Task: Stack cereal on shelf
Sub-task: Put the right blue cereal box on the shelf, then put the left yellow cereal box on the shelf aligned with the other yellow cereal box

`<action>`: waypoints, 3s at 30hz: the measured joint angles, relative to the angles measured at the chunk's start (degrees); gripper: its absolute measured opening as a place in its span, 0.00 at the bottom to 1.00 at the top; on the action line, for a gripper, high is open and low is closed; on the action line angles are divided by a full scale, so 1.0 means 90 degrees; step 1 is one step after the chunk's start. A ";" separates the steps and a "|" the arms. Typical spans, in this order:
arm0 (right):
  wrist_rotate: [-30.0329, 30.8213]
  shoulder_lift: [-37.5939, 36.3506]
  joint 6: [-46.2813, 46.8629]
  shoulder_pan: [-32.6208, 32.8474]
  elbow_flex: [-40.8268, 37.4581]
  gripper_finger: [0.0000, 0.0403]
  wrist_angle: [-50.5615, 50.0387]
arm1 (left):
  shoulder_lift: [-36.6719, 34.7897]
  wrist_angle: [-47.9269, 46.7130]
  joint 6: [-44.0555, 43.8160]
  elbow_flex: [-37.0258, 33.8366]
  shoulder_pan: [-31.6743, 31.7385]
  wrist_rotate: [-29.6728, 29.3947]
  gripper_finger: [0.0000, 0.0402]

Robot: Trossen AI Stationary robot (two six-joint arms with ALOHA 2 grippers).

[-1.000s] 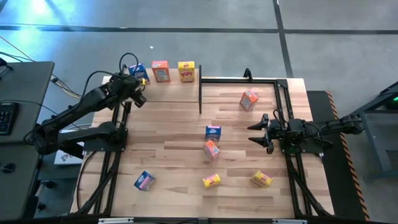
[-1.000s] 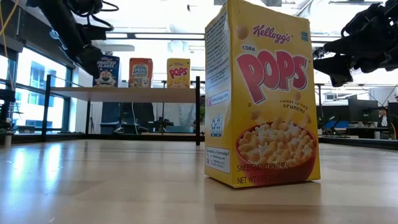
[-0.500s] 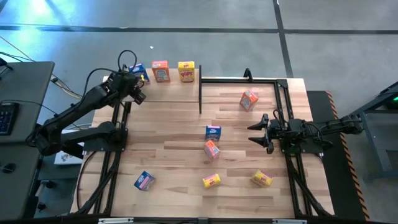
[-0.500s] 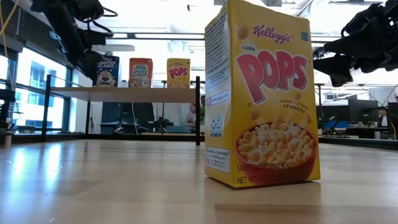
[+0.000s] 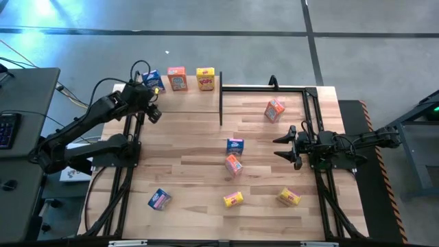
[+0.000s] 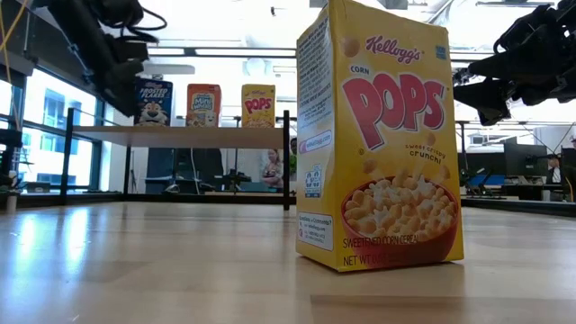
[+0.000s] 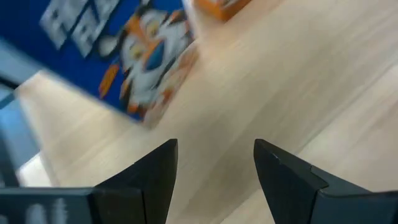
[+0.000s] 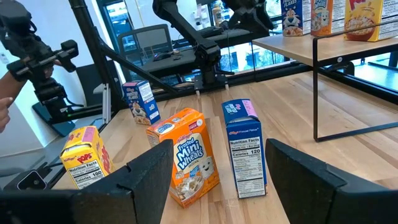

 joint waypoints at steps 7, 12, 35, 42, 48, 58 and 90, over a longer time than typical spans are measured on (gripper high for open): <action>0.0000 -0.0001 -0.0002 -0.0001 0.0000 0.62 0.0001 | 0.0123 0.0621 -0.0004 0.0000 -0.0062 -0.0029 0.51; 0.0000 0.0000 -0.0002 -0.0002 0.0000 0.62 0.0000 | 0.0316 0.0860 0.0062 0.0000 -0.0062 -0.0256 0.51; -0.0002 0.0000 -0.0002 0.0001 0.0000 0.62 0.0000 | 0.0468 0.0866 0.0166 0.0000 0.0161 -0.1174 0.51; 0.0000 0.0000 -0.0002 -0.0002 0.0000 0.62 0.0000 | 0.0466 0.0863 0.0173 0.0000 0.0132 -0.0817 0.51; -0.0002 -0.0002 -0.0002 0.0001 0.0000 0.62 0.0000 | 0.0313 0.0862 0.0173 0.0000 0.0132 -0.0811 0.51; -0.0002 0.0000 -0.0002 0.0001 0.0000 0.62 -0.0002 | -0.0050 0.0970 0.0168 0.0000 -0.0381 -0.0195 0.51; -0.0001 -0.0001 -0.0002 0.0001 0.0000 0.62 -0.0001 | -0.0083 0.2850 -0.0560 0.0000 -0.2889 0.0488 0.51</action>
